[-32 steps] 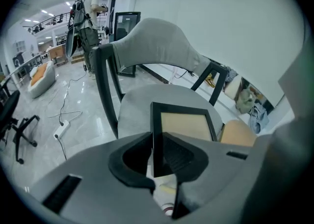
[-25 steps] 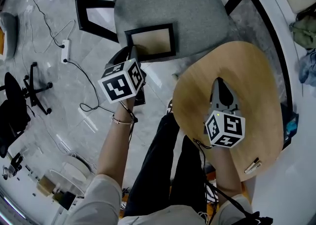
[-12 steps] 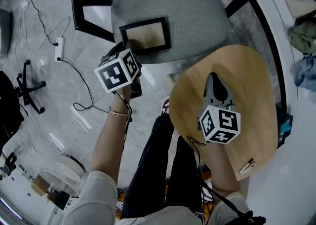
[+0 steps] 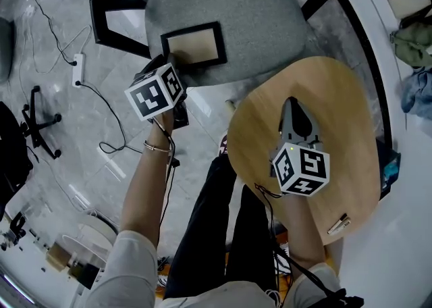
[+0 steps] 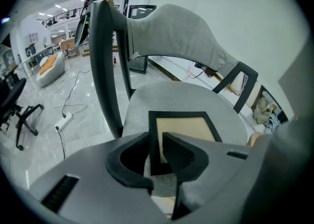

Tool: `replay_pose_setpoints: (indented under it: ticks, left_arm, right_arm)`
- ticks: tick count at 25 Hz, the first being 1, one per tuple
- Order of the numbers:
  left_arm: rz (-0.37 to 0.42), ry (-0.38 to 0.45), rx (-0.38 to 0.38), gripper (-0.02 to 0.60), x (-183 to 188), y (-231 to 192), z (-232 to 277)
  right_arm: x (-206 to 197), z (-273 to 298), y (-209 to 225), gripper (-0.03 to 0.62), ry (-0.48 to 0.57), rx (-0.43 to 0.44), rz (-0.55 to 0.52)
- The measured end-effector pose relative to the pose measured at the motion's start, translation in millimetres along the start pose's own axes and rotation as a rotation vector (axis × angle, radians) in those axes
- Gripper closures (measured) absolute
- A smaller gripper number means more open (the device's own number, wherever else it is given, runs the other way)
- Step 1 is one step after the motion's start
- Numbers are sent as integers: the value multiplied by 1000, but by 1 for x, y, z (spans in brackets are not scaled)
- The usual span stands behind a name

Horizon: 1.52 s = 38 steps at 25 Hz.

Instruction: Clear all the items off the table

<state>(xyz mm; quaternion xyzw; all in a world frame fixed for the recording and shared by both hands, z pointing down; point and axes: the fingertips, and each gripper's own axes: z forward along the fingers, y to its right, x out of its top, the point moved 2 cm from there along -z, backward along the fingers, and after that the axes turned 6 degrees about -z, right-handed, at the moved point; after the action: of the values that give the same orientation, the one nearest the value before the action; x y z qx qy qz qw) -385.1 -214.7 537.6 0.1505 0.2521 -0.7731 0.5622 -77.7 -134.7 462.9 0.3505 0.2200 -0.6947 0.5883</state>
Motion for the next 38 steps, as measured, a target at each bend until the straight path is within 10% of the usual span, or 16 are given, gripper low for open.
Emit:
replay_pose_setpoints:
  ticks: [15, 38]
  left_arm:
    - [191, 109, -53, 502, -2, 67, -58]
    - [644, -59, -598, 574, -213, 330, -190]
  right_arm:
    - [-7, -37, 32, 569, 18, -66, 48]
    - [-122, -246, 160, 569, 45, -415, 353]
